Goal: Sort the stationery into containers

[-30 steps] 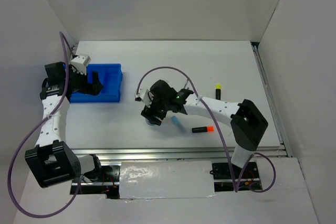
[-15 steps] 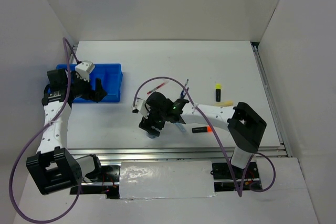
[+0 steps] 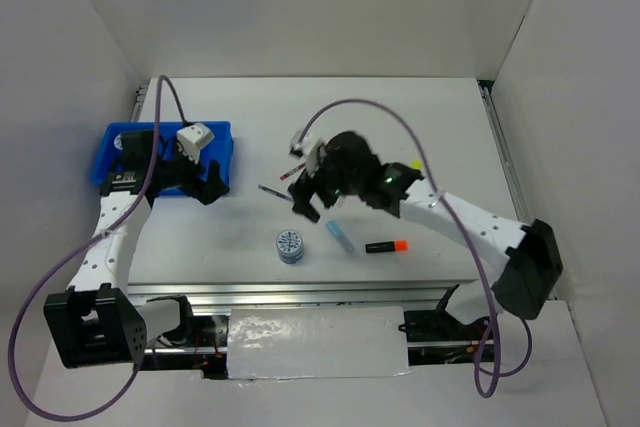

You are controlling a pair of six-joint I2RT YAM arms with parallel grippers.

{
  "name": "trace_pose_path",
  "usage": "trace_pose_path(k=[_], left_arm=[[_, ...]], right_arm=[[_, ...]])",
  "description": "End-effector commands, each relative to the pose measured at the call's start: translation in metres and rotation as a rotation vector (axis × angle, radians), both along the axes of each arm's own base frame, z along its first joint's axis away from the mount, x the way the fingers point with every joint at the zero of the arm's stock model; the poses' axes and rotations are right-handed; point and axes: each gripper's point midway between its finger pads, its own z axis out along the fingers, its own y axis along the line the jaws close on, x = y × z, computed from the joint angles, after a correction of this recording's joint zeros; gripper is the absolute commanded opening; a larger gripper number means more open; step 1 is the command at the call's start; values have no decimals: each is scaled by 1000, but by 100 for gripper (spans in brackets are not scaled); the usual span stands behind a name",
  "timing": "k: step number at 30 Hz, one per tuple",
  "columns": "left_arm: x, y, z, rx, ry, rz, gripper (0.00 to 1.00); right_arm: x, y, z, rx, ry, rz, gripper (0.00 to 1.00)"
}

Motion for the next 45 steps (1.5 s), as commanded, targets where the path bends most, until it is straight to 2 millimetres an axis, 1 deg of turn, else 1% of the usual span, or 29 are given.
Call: trace_pose_path(k=[1, 2, 3, 4, 5, 6, 7, 8, 9, 10, 11, 12, 13, 14, 15, 16, 18, 20, 24, 26, 32, 37, 40, 45], left_arm=[[-13, -36, -4, 20, -6, -149, 99], [-17, -47, -10, 42, 7, -185, 99], [-23, -64, -12, 52, 12, -238, 99], [-28, -72, -17, 63, 22, -270, 99], [-36, -90, -21, 75, 30, -332, 99], [-40, -96, -25, 90, 37, -358, 99], [-46, -104, -32, 105, 61, -398, 99], [-54, -117, -36, 116, 72, -453, 99], [-58, -123, -39, 124, 79, -486, 99], [-61, -127, -46, 131, 106, -509, 99], [-66, -136, -49, 137, 113, -547, 99], [-67, -139, -53, 157, 116, -561, 99], [-67, -142, -60, 174, 127, -573, 99], [-72, -149, -64, 190, 133, -606, 99], [-74, -152, -67, 206, 131, -626, 99], [-78, -157, -72, 222, 146, -654, 99], [-81, -163, -78, 240, 163, -687, 99], [-90, -170, -82, 250, 180, -727, 99], [-98, -177, -97, 290, 217, -775, 99], [-97, -179, -102, 298, 229, -780, 99], [-92, -185, -107, 329, 210, -769, 99], [-91, -190, -110, 354, 166, -759, 99], [-89, -192, -107, 354, 137, -751, 98], [-92, -195, -111, 361, 152, -763, 92]], right_arm=[[33, -34, 79, 171, -26, -122, 100], [37, -48, 85, 175, -30, -153, 100], [51, -69, 88, 177, -37, -216, 100], [54, -83, 81, 166, -26, -253, 100], [55, -96, 84, 174, -31, -279, 100], [58, -109, 81, 175, -23, -312, 100], [63, -134, 71, 169, -3, -377, 100], [64, -146, 68, 170, 2, -406, 100], [62, -159, 54, 161, 31, -441, 100], [65, -179, 56, 173, 20, -499, 100], [64, -188, 54, 177, 20, -524, 100], [61, -198, 45, 171, 38, -553, 100], [60, -213, 48, 186, 22, -600, 100], [58, -219, 46, 198, 27, -621, 100], [54, -224, 39, 199, 42, -637, 100], [53, -233, 43, 215, 32, -665, 100], [47, -239, 36, 218, 43, -687, 100], [45, -244, 30, 224, 61, -706, 100], [44, -245, 29, 239, 69, -710, 100], [44, -244, 30, 241, 74, -706, 100], [44, -245, 31, 241, 69, -705, 100], [44, -245, 28, 242, 76, -707, 100], [44, -245, 27, 241, 79, -708, 100], [45, -244, 26, 241, 80, -704, 100]])
